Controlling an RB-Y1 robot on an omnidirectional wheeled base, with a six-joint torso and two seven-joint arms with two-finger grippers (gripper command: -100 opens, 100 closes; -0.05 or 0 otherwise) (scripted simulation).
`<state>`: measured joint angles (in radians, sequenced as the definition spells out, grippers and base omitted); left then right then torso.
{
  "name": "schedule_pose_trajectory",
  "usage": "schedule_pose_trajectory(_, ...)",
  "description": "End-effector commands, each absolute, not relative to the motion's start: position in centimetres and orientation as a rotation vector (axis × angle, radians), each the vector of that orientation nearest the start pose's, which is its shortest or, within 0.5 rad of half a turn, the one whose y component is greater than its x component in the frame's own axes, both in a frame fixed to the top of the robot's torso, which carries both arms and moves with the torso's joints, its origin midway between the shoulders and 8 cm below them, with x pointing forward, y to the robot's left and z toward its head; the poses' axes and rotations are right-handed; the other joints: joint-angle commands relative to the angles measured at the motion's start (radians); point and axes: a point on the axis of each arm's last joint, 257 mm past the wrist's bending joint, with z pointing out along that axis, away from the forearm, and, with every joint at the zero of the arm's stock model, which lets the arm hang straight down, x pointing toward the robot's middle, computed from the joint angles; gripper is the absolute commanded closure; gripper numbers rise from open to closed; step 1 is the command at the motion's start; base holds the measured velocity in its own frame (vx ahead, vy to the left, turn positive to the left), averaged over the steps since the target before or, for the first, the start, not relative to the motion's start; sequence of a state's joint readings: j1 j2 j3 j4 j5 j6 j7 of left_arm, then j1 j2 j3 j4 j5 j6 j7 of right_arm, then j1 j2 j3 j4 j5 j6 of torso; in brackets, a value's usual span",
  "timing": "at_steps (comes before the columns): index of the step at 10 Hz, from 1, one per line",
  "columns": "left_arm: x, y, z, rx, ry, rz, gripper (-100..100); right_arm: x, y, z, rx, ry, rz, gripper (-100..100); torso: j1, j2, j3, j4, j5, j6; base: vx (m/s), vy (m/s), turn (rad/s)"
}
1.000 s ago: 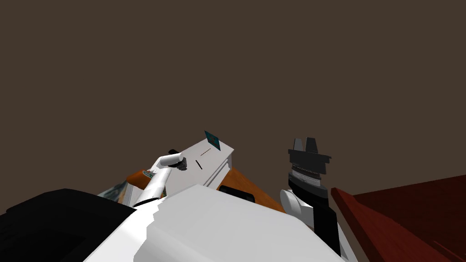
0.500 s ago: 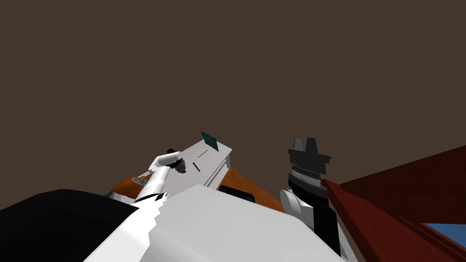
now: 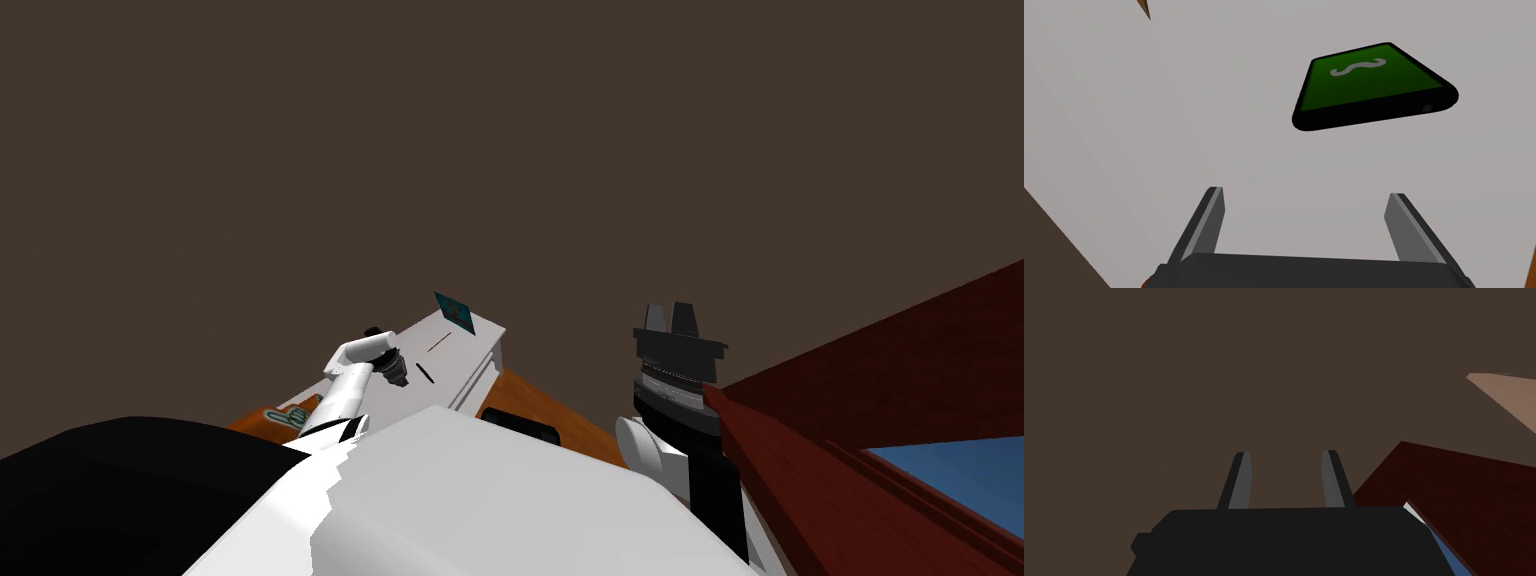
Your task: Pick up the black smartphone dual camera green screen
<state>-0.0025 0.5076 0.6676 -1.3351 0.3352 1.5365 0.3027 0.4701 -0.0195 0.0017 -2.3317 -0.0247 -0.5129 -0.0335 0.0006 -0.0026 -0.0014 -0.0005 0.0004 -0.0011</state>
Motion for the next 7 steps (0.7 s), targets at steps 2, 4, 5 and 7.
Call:
schedule_pose_trajectory(2, 22.1, 56.6, -41.3, -2.959, 0.819, -0.010, -100, 33.2, -27.3, 5.9, 0.596, 0.540, 1.384, 0, 0.000, 0.000, 0.000, 0.000, 0.000, -0.001, 0.011, 0.004, -0.071)
schedule_pose_trajectory(4, 21.8, 55.7, -41.3, -3.016, 0.801, -0.003, -100, 33.2, -27.3, 5.9, 0.596, 0.540, 1.384, 0, -0.001, -0.001, 0.000, 0.000, 0.000, 0.000, 0.028, -0.015, -0.132)
schedule_pose_trajectory(5, 21.9, 55.3, -41.4, -3.034, 0.798, -0.005, -100, 33.2, -27.3, 5.9, 0.596, 0.540, 1.384, 0, -0.002, -0.001, -0.001, 0.000, 0.000, 0.000, 0.042, -0.033, -0.092)
schedule_pose_trajectory(7, 22.0, 55.5, -41.5, -3.023, 0.800, -0.004, 0, 33.2, -27.3, 5.9, 0.596, 0.540, 1.384, 0, -0.002, -0.001, -0.001, 0.000, -0.001, -0.001, 0.010, -0.008, -0.008)
